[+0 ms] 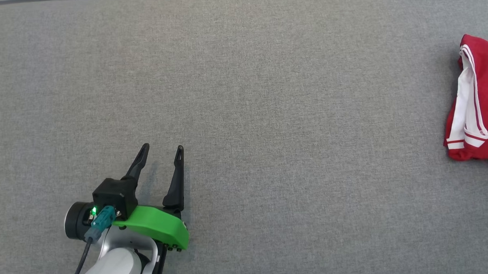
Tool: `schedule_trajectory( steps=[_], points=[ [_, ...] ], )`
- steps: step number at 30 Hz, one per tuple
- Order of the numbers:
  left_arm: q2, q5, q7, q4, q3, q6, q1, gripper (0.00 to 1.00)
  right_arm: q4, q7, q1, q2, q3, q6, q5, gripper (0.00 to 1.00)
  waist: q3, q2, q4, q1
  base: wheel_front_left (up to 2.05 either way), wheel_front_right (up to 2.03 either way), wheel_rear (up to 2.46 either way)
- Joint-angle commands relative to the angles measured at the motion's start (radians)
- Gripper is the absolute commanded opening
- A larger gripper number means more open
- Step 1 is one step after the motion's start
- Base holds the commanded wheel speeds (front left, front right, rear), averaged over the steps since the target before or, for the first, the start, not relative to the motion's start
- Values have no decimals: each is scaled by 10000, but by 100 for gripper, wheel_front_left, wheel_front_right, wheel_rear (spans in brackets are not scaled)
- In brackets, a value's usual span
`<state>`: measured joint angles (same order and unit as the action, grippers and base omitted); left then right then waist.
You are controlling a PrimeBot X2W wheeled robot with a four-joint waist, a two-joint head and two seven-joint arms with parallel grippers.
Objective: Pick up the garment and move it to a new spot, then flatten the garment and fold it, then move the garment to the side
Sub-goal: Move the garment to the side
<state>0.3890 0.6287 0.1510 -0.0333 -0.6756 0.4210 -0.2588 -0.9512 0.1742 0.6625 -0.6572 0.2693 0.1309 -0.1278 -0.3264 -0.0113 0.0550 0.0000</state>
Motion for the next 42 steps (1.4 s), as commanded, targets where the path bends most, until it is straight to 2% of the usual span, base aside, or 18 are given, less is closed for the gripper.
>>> schedule_trajectory(
  steps=[1, 6, 10, 14, 18, 19, 23, 27, 32, 35, 42],
  points=[
    [70, 68, 56, 20, 68, -33, 123, 100, -263, -257, -175, 128, 242, -3, 152, 100, 79, 113, -5, 0, 0, 0, 0],
    [169, 67, -13, -7, 53, 31, 184, 100, -668, -632, -235, 348, 573, -3, 419, 100, 168, 113, -3, 0, 0, 0, 0],
    [130, 98, 70, -57, 63, 113, 305, 100, -692, -1392, -255, 457, 746, -3, 562, 100, 472, 113, -37, 0, 0, 0, 0],
    [113, 243, 233, 76, 93, 109, 597, 100, -107, -2389, -472, 845, 222, -3, 148, 100, 1032, 113, -68, 0, 0, 0, 0],
    [243, 312, 482, 260, 206, 113, 1015, 100, 1051, -3385, -1098, 817, -592, -8, -364, 100, 1655, 113, -111, 0, 0, 0, 0],
    [348, 256, 589, 407, 243, 199, 1238, 100, 1740, -3629, -1547, 941, -1019, -6, -698, 100, 1934, 113, -165, 0, 0, 0, 0],
    [396, 387, 800, 648, 467, 218, 1669, 100, 3382, -3890, -2711, 1058, -1523, -8, -1329, 100, 2440, 113, -429, 0, 0, 0, 0],
    [338, 454, 995, 811, 712, 209, 2116, 100, 5092, -3988, -4041, 1452, -1697, -6, -1575, 100, 2808, 113, -829, 0, 0, 0, 0],
    [204, 257, 1107, 1140, 917, -46, 2338, 100, 6725, -4149, -5471, 2252, -1525, -6, -1266, 100, 3001, 113, -1432, 0, 0, 0, 0],
    [142, 103, 1150, 1410, 1067, -300, 2350, 100, 7295, -4232, -6095, 2746, -1473, -6, -1029, 100, 3158, 113, -1745, 0, 0, 0, 0],
    [-234, -523, 1148, 1807, 1772, -1181, 2551, 100, 7413, -4369, -7091, 3896, -1063, -6, -320, 100, 3456, 113, -2170, 0, 0, 0, 0]
  ],
)
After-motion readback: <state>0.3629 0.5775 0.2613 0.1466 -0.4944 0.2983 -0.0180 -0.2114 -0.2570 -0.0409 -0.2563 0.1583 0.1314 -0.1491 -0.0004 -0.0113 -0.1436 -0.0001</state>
